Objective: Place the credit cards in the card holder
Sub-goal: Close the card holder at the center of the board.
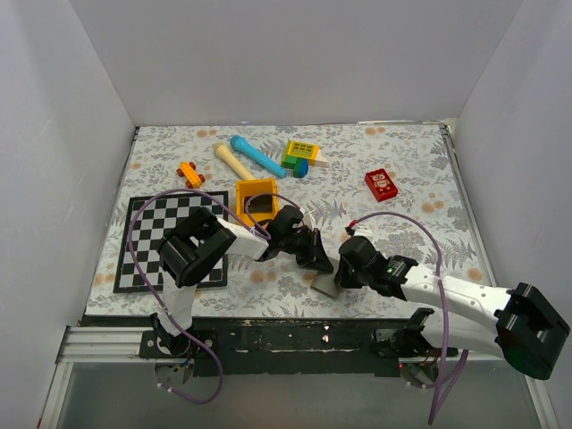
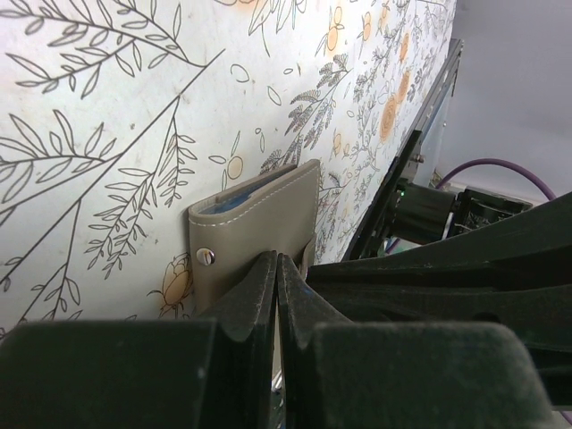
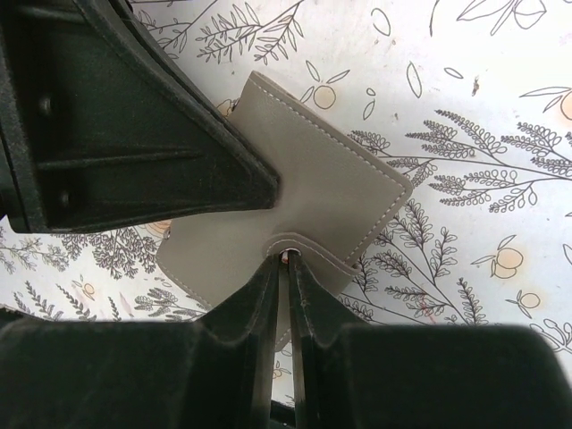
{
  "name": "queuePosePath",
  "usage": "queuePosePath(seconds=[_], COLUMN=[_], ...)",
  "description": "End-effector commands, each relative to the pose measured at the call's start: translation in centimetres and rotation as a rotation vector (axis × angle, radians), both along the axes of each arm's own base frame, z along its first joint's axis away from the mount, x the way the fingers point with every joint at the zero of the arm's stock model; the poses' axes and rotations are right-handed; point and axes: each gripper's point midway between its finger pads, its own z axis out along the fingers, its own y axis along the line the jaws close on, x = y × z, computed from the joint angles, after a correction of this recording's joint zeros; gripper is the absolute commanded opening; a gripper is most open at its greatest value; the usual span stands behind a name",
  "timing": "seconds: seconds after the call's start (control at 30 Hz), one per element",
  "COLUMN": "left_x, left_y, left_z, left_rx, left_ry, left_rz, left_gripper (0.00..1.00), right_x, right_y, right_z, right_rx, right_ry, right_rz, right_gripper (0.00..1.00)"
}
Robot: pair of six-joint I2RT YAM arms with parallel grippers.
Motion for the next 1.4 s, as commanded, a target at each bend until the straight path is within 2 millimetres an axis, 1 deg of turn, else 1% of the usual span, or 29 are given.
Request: queuePosePath(seconds=[0.0, 0.37, 0.57, 1.0, 1.17, 1.37], left_x=[1.5, 1.6, 1.5, 1.6, 1.6, 1.6], left_y=[3.1, 2.9, 3.0, 2.9, 3.1, 3.2], left_z=[-5.6, -5.6, -5.6, -5.6, -5.7, -5.7], left_rx=[0.205, 0.198, 0.198, 0.196, 0.2, 0.2], left_ry=[-0.019, -0.018, -0.019, -0.019, -0.018, -0.019], left_rz=[0.106, 0.106, 0.105, 0.106, 0.107, 0.108], left_gripper=[0.0, 0.0, 0.0, 0.0, 0.0, 0.0], right_x=[0.4, 0.8, 1.4, 1.7, 1.9, 2.0], right_y=[-0.5, -0.3, -0.1, 0.0, 0.2, 0.5], right_z=[-0.5, 0.5, 1.5, 1.8, 2.2, 2.1], right_rx=[-0.044, -0.056, -0.043, -0.044, -0.032, -0.027], right_ry=[0.015, 0.005, -0.028, -0.036, -0.052, -0.048], right_rz=[-0.019, 0.001, -0.002, 0.007, 0.014, 0.022], right_gripper=[0.17, 0.17, 0.17, 0.2, 0.2, 0.21])
